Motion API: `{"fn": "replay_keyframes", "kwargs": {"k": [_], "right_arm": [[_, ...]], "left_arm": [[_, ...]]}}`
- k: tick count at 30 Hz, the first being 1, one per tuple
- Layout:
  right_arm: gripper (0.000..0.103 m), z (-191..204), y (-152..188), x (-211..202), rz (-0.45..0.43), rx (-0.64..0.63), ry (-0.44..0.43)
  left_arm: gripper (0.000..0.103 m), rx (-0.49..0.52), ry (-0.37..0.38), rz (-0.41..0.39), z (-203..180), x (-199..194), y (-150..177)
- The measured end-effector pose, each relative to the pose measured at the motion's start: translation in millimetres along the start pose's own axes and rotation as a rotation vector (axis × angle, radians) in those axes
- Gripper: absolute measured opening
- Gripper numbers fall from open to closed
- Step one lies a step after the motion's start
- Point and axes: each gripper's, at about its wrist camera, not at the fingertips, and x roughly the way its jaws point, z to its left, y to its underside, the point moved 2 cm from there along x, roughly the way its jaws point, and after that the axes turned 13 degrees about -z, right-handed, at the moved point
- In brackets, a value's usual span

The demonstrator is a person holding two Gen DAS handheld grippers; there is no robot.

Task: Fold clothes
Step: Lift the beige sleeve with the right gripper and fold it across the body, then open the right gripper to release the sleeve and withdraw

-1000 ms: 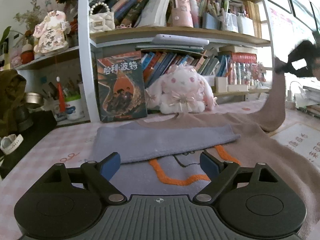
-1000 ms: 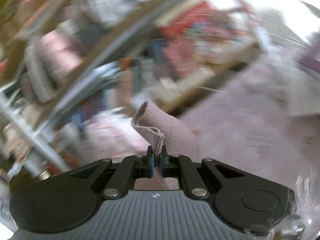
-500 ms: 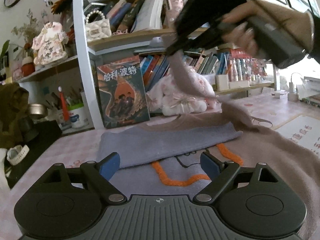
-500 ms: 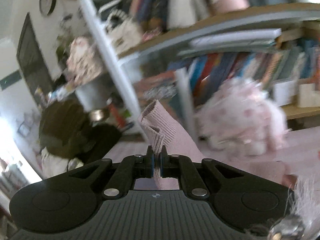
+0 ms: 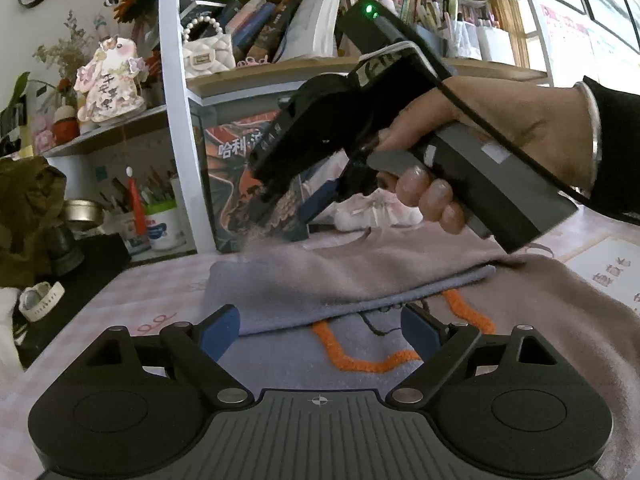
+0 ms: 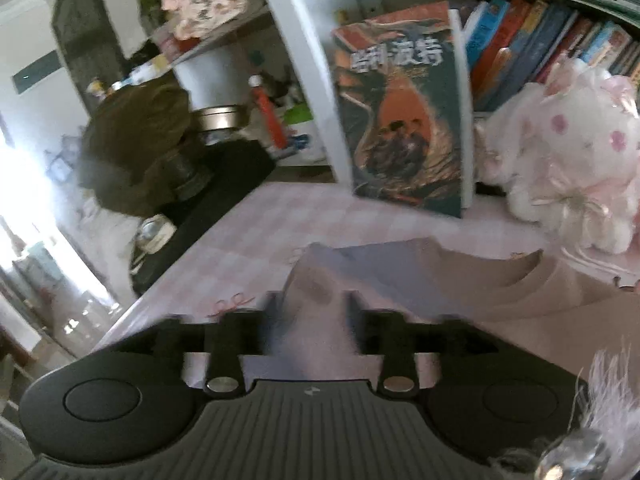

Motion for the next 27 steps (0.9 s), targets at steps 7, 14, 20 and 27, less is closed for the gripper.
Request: {"fn": "replay_keyframes", "kwargs": {"k": [7, 14, 20, 27], "right_arm": [[0.046, 10, 10, -30, 0.012, -0.074, -0.025], [0.047, -3, 32, -95, -0.061, -0.059, 0.022], [0.047, -30, 76, -168, -0.124, -0.020, 0.097], [0.048, -57, 134, -245, -0.099, -0.037, 0.202]], "left_arm": [[0.093, 0.064, -0.003, -0.013, -10, -3, 0], [0.094, 0.105, -0.026, -0.030, -14, -5, -2], [0.094, 0.051, -0.048, -0.061, -4, -25, -3], [0.094, 0.051, -0.086, -0.052, 11, -75, -4]]}}
